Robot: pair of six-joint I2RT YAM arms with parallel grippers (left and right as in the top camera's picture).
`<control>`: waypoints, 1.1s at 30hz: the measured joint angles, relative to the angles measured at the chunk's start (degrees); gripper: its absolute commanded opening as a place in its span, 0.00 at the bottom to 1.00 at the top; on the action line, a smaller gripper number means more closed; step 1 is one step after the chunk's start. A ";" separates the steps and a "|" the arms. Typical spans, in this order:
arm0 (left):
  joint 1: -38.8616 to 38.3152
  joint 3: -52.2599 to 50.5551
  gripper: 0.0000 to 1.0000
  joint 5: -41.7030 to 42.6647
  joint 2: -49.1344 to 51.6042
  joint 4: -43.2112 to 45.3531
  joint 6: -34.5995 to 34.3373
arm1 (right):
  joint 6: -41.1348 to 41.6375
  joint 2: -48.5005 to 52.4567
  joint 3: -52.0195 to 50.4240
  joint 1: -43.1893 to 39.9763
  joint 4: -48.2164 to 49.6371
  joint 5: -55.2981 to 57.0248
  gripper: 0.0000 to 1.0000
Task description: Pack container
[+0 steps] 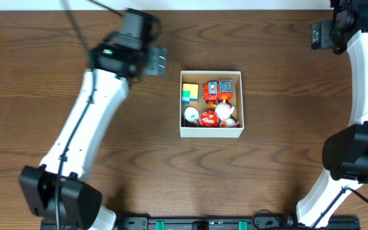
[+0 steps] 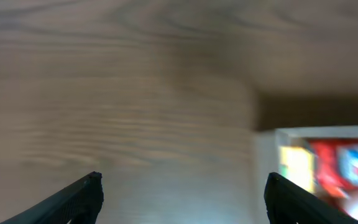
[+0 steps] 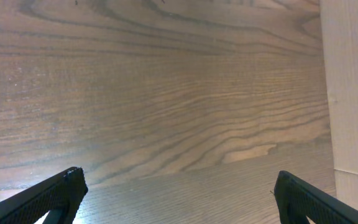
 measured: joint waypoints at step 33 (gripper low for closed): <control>16.22 0.00 0.98 -2.36 -0.04 -1.92 -1.95 | 0.00 0.00 0.00 0.00 0.00 0.02 0.99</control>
